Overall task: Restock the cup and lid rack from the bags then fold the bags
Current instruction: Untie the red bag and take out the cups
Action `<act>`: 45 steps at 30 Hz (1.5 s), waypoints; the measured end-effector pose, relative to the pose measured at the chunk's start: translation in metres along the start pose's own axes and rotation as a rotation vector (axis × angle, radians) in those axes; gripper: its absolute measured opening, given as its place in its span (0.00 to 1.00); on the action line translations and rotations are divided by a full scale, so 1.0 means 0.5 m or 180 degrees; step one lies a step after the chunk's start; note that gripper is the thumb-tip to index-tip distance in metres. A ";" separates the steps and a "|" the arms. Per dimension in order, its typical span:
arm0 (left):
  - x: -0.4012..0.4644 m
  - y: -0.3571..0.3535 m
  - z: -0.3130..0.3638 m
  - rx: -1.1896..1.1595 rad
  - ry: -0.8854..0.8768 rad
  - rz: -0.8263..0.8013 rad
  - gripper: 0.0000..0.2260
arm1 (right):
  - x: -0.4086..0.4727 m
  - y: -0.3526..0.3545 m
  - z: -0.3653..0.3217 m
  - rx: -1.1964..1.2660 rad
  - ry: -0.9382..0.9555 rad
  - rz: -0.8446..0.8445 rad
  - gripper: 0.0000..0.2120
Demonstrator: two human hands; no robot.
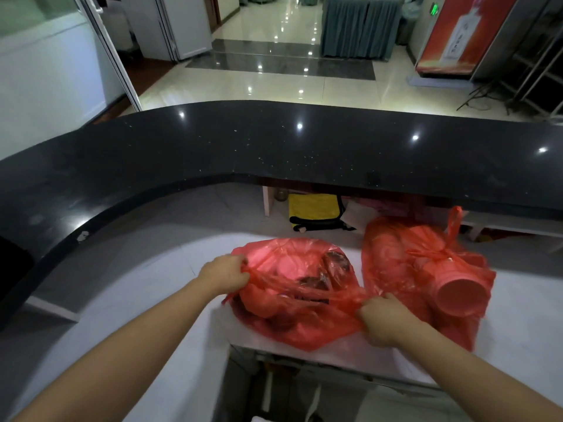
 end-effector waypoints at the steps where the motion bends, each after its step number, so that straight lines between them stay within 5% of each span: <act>1: -0.006 0.012 0.026 -0.0139 -0.0293 0.0058 0.24 | 0.009 0.037 -0.012 0.0119 0.0046 0.0291 0.15; 6: -0.043 0.061 0.132 -0.0467 -0.1147 0.0419 0.31 | 0.045 0.181 -0.052 0.0881 0.0348 0.1518 0.13; 8: -0.053 0.040 0.142 -0.0527 -0.0930 0.0020 0.36 | 0.060 0.188 -0.052 0.1122 0.0305 0.1493 0.18; 10: -0.062 0.017 0.149 -0.0321 -0.0914 -0.0196 0.30 | 0.072 0.182 -0.055 0.1186 0.0303 0.1395 0.17; 13: -0.078 -0.010 0.147 0.0085 -0.1089 -0.0258 0.23 | 0.089 0.155 -0.075 0.1215 0.0306 0.1189 0.12; 20: -0.063 -0.038 0.152 0.0773 -0.1139 0.0131 0.29 | 0.094 0.086 -0.165 0.0694 0.0865 0.1013 0.17; 26: -0.043 -0.059 0.155 0.1096 -0.1168 0.0233 0.16 | 0.060 0.000 -0.169 0.0808 0.0994 0.0460 0.18; 35: 0.110 0.055 0.090 0.0435 -0.0342 0.0881 0.06 | -0.006 -0.111 -0.174 0.1020 0.0742 -0.1543 0.21; 39: 0.173 0.078 0.097 0.0504 -0.0336 0.0716 0.17 | 0.080 -0.010 -0.156 0.1304 0.0261 -0.0569 0.15; 41: 0.155 0.085 0.151 0.0525 -0.1039 0.1070 0.24 | 0.129 0.051 -0.149 0.1448 0.0169 0.0029 0.13; 45: 0.034 0.055 0.241 0.0244 -0.2681 0.1498 0.19 | 0.196 0.126 -0.158 0.1692 0.0333 0.0884 0.16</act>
Point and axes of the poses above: each hand's wrist, its own x-axis towards the middle knuckle, its own y-axis out of the back of the hand, z = x × y, the point moved 9 cm from there along x, towards the middle knuckle, and after that the axes turned 15 degrees about z, right-handed, at the moved point
